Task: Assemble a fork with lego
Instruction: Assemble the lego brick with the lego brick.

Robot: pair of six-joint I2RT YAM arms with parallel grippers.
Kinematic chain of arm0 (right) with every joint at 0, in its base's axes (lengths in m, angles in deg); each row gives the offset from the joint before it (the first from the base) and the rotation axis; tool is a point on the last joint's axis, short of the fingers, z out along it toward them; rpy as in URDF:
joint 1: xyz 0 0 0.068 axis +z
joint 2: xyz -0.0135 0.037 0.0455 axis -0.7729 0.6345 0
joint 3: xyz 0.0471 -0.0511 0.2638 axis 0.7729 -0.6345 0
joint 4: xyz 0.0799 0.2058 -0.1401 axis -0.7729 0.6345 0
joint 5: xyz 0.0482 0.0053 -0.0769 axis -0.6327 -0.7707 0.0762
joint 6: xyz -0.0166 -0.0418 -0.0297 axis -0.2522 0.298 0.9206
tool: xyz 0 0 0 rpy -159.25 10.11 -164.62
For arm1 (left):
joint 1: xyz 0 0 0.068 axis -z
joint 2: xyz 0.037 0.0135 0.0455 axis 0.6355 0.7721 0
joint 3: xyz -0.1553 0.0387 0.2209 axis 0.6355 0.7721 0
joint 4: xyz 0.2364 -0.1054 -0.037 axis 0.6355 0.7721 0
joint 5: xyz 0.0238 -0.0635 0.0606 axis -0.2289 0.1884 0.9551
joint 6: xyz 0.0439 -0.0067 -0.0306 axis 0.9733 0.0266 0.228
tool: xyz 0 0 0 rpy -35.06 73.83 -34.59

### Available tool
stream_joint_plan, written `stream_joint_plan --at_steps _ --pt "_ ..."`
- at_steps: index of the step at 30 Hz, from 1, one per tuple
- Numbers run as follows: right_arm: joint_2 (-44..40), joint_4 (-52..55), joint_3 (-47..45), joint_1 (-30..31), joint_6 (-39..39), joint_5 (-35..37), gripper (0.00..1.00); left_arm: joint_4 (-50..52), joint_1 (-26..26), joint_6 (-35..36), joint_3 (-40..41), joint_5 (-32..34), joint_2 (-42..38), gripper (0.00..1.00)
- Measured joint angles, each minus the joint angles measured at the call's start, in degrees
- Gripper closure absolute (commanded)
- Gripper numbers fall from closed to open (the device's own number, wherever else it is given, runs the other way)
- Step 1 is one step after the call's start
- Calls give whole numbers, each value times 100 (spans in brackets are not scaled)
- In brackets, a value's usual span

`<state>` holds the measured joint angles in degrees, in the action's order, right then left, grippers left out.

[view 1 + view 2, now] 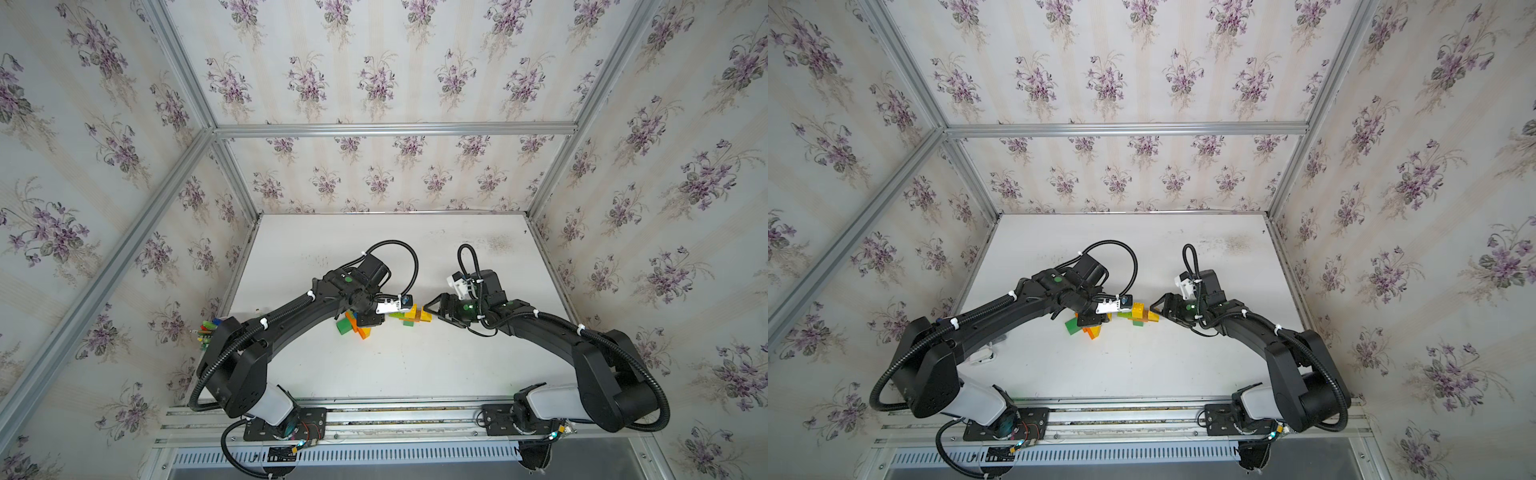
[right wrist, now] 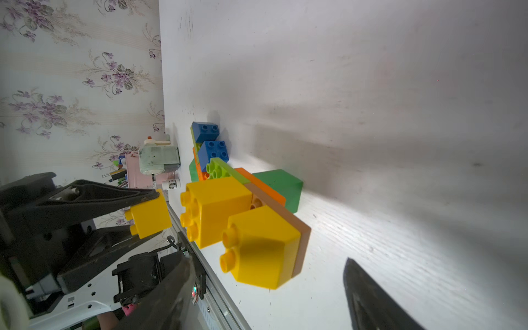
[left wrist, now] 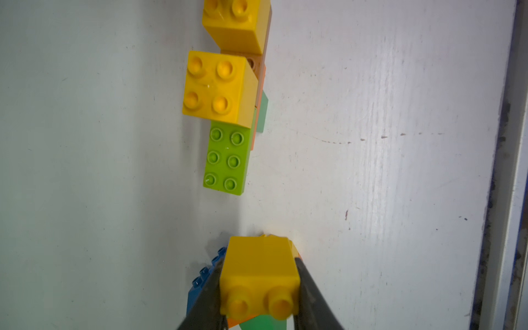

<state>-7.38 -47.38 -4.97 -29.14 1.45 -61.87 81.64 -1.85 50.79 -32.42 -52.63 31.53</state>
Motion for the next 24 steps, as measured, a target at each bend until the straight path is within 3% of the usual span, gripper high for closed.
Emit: stream_joint_plan --at_steps 24 --pt "739 -420 254 46 -411 -385 40 -116 -243 57 -417 -125 573 68"
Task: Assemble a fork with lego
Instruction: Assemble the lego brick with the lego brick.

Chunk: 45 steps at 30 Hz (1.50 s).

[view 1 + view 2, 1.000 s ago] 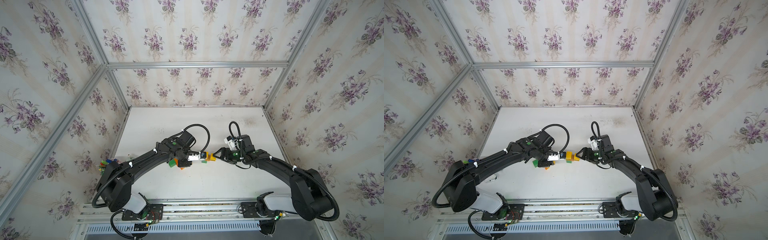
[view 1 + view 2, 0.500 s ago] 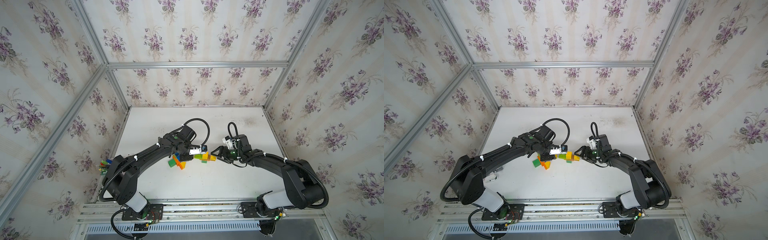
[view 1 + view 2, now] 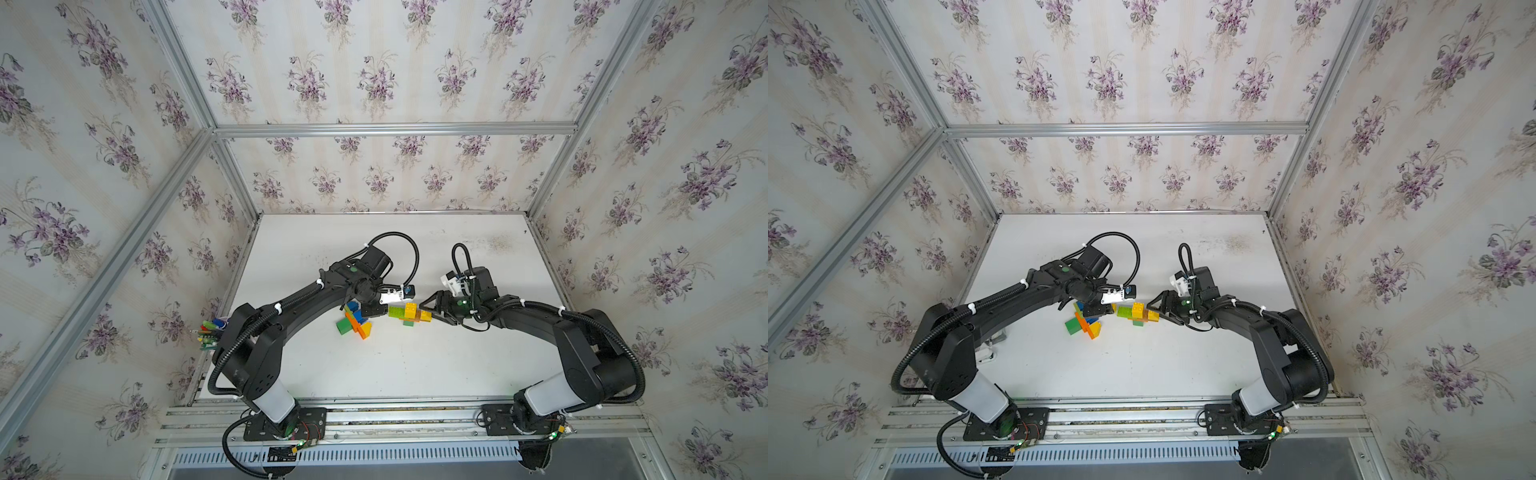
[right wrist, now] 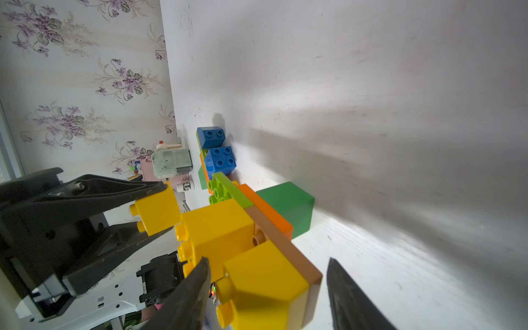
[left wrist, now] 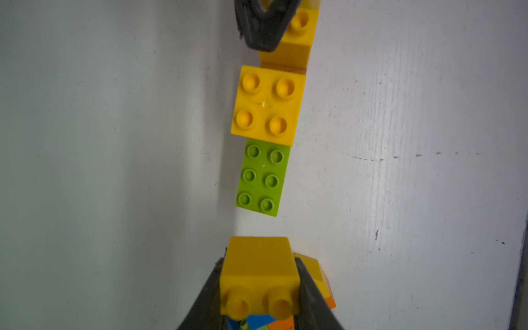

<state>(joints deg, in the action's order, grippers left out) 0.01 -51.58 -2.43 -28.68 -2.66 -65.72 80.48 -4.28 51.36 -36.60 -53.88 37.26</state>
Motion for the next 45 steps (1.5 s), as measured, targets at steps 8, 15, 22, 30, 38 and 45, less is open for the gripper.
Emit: stream_joint_plan --at_steps 8,15,22,30,38,45 --pt "76 212 146 35 92 4 47 55 -50 -2 -50 -55 26 68" --pt "254 483 470 35 343 22 49 125 -83 15 -107 -190 31 68" --pt "656 1082 1014 35 903 -20 49 378 -103 109 -332 -264 197 70" --pt "994 1928 1561 35 1650 -122 44 544 -105 129 -391 -348 164 70" --pt "1036 2256 1912 61 1878 -125 34 551 -127 122 -415 -382 173 71" --pt "1001 2361 1834 76 2015 -118 29 553 -153 98 -422 -400 227 71"
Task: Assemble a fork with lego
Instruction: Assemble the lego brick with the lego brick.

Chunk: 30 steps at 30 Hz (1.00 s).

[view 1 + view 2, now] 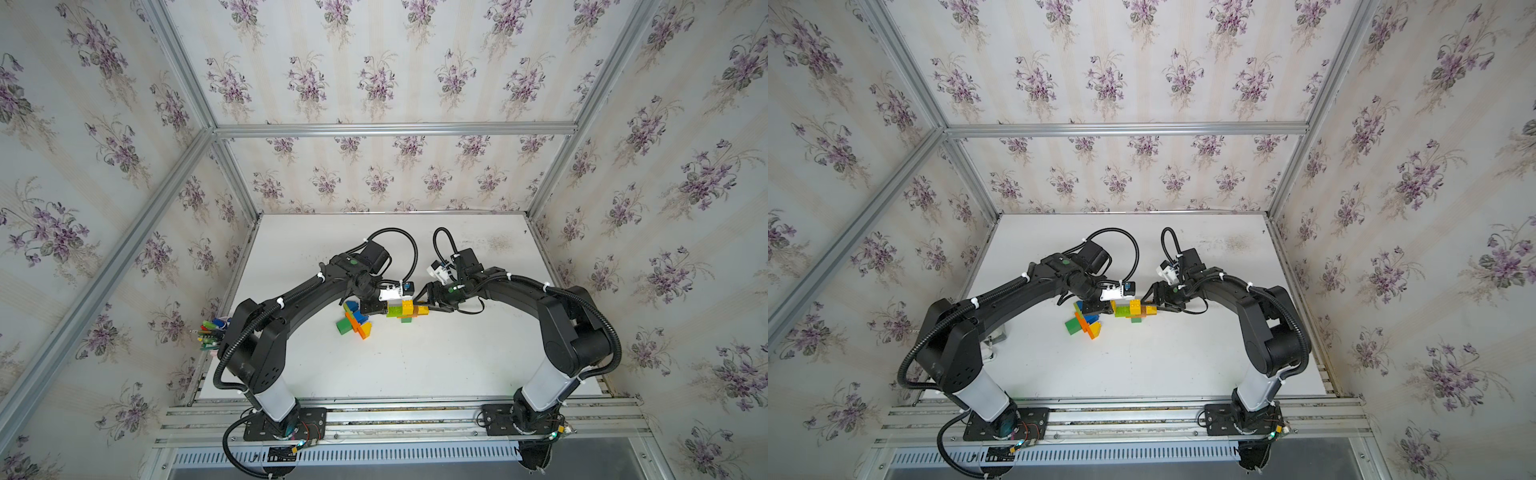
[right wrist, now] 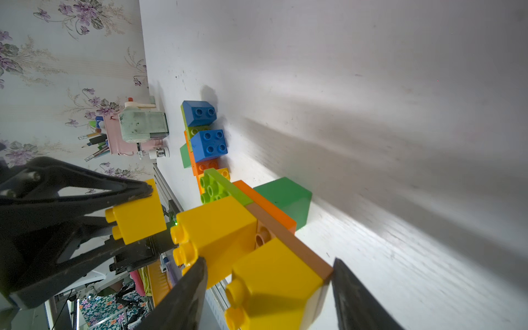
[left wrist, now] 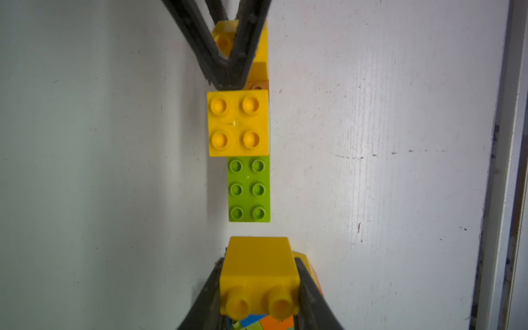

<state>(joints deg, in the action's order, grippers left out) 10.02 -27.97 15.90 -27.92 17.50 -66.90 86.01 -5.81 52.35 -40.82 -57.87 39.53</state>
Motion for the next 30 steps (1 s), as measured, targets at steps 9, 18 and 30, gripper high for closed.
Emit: stream_joint_plan --at_steps 9,18,30 --pt "-162 57 -186 0 120 4 26 20 -13 -15 -153 -87 105 72" --pt "-192 -129 -208 0 68 -28 38 39 -13 -15 -155 -111 105 72" --pt "-144 -238 -203 -13 -35 -92 46 76 -13 -61 -216 -129 315 73"
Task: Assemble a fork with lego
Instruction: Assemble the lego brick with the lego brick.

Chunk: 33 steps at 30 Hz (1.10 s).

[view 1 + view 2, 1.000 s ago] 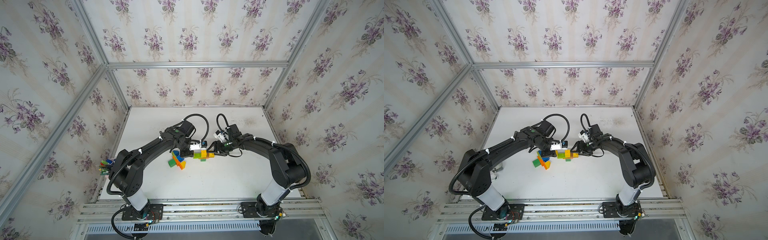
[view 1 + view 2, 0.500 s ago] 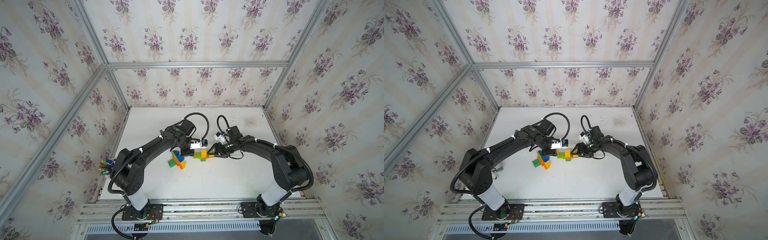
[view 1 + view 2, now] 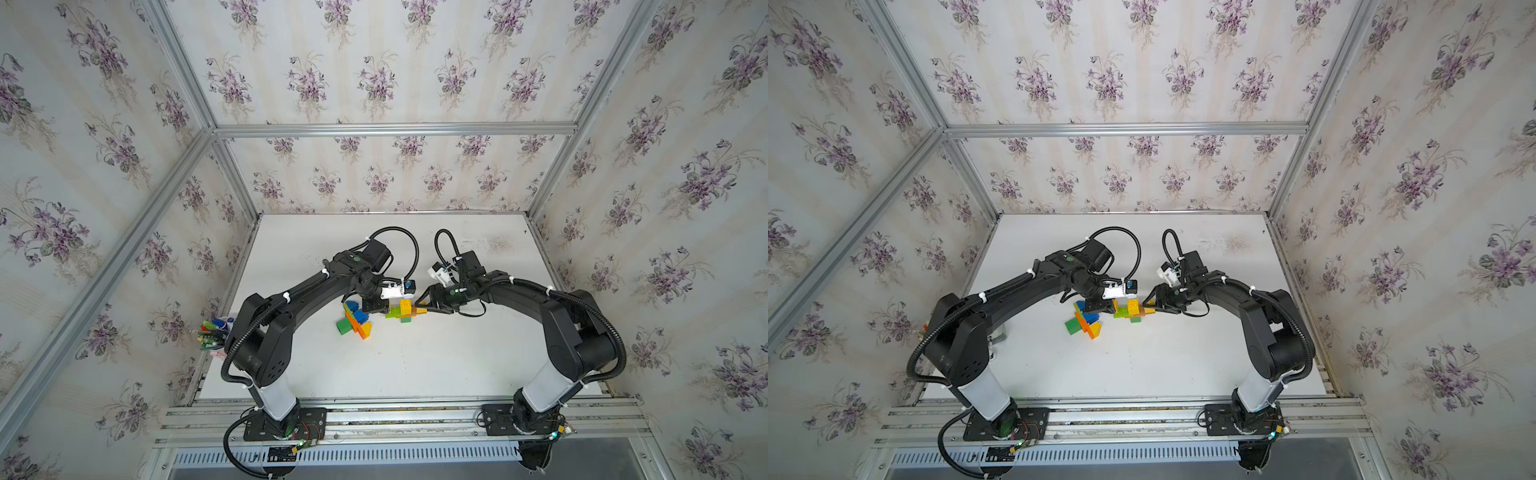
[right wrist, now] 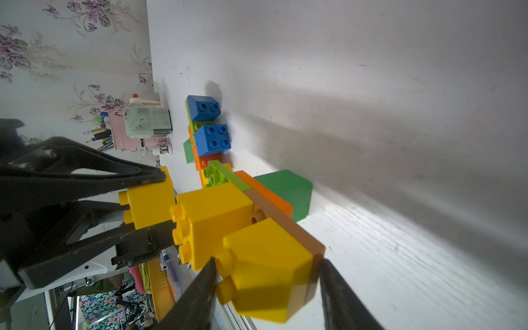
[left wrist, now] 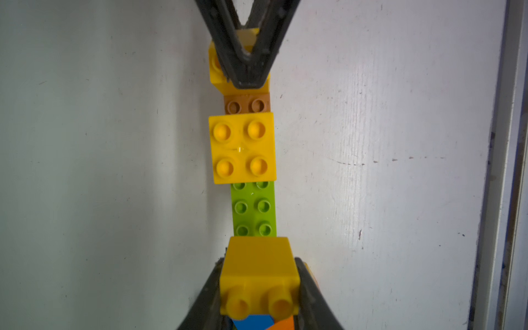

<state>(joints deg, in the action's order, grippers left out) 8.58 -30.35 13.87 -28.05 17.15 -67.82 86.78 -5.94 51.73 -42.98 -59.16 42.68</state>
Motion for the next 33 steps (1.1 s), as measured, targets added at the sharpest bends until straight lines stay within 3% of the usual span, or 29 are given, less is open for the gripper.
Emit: stream_joint_plan --at_steps 12,19,33 --pt "66 -90 -96 -13 -42 -48 48 -44 9 -254 -31 2 118 74" --pt "22 -109 -17 -13 -50 -63 30 -52 15 -343 -48 0 164 74" --pt "136 -411 -166 -15 -44 -442 31 -81 13 -450 -55 -2 186 75"
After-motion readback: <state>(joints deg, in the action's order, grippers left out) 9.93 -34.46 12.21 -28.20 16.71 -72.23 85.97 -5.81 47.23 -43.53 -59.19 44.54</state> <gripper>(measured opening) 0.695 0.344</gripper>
